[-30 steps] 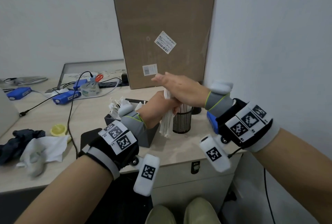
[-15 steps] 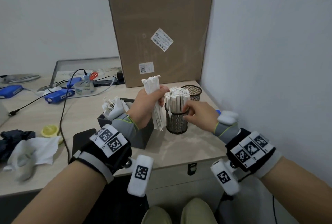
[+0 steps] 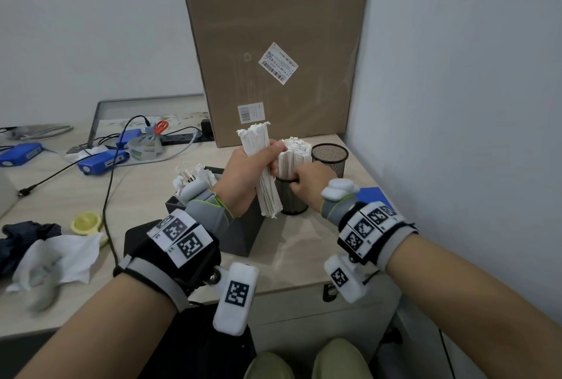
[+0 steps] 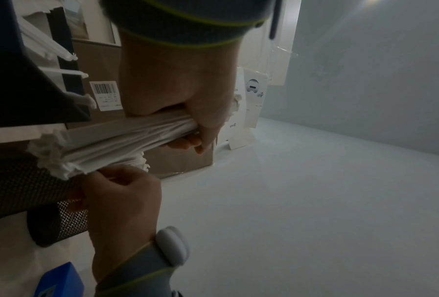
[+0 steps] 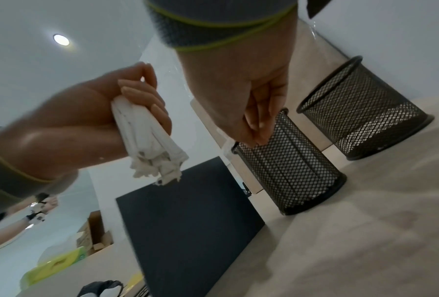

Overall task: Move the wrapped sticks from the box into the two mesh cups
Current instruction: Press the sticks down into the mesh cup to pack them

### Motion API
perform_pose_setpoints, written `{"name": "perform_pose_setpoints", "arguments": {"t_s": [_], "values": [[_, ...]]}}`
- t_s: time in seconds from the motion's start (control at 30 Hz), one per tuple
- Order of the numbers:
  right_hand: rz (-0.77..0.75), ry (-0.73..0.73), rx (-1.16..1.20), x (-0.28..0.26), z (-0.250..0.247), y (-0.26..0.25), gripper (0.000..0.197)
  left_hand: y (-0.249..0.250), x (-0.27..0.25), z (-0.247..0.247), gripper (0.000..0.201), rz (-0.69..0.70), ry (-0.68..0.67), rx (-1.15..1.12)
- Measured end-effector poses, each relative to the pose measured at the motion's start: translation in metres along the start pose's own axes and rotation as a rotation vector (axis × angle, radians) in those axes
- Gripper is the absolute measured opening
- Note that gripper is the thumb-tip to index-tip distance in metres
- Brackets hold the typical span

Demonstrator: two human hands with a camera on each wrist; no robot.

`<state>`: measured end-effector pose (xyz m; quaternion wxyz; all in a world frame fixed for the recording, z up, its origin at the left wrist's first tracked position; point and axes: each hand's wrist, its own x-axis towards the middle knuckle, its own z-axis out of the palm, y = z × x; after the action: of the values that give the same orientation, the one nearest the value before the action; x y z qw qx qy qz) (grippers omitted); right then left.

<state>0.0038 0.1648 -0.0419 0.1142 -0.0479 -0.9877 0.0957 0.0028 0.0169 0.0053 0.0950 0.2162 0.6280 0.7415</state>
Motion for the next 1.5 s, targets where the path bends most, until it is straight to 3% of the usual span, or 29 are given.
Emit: {"name": "perform_pose_setpoints", "arguments": {"t_s": [0.17,0.27,0.33,0.47,0.57,0.77,1.03,1.27,1.5], "values": [[0.001,0.009,0.195,0.008,0.002,0.008,0.021,-0.004,0.005,-0.004,0.012,0.014,0.031,-0.007],[0.073,0.242,0.28,-0.001,-0.007,0.031,0.012,-0.004,0.009,-0.006,0.013,0.007,0.046,-0.06],[0.151,0.32,0.252,-0.001,-0.014,0.051,0.013,-0.004,0.012,-0.005,0.018,-0.001,0.044,-0.081],[0.173,0.061,0.092,0.013,-0.021,0.073,0.038,-0.007,0.015,0.005,0.031,-0.004,0.013,-0.084],[0.173,-0.072,-0.007,0.023,-0.014,0.073,0.039,-0.009,0.01,0.012,0.039,0.012,0.0,-0.053],[0.179,-0.036,0.004,0.015,-0.015,0.072,0.032,-0.005,0.002,0.007,0.039,0.0,0.044,-0.05],[0.099,0.081,0.153,-0.049,-0.026,0.054,0.028,0.013,0.003,0.021,0.038,0.067,0.09,-0.113],[-0.056,-0.018,0.245,-0.086,-0.026,0.035,0.029,0.01,0.005,0.038,0.042,0.087,0.119,-0.116],[-0.154,-0.132,0.207,-0.089,-0.021,0.025,0.029,-0.02,0.005,0.046,0.046,0.049,0.182,0.03]]}}
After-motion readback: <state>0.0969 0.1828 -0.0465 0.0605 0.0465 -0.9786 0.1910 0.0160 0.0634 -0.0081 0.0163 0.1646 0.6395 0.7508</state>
